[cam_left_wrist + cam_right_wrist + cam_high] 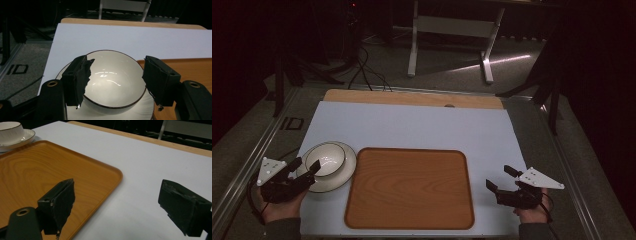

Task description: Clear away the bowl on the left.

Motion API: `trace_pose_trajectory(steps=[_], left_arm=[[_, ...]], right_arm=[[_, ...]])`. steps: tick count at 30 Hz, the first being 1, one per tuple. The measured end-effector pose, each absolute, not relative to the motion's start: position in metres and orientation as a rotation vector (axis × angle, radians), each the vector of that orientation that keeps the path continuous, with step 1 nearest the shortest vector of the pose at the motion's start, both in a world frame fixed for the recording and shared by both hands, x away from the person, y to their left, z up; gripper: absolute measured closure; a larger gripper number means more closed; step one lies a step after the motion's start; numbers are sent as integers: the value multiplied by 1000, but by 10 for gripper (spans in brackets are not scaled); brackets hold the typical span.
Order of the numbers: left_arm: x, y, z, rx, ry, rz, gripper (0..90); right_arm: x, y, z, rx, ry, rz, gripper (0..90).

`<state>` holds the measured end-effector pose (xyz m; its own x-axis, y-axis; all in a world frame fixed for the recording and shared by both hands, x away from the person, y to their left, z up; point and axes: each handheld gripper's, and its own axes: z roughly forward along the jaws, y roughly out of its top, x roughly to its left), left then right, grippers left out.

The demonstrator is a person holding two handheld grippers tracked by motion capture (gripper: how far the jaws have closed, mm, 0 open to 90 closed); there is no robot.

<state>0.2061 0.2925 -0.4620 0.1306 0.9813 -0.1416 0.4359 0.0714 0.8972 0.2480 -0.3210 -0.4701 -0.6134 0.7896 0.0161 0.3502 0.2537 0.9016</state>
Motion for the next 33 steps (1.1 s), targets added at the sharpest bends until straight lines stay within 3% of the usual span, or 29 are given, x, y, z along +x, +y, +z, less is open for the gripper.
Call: trace_pose_trajectory(steps=[33], left_arm=[[218, 304, -468, 1493, 1528, 781, 383]], right_arm=[[246, -319, -466, 1010, 2032, 1297, 140]])
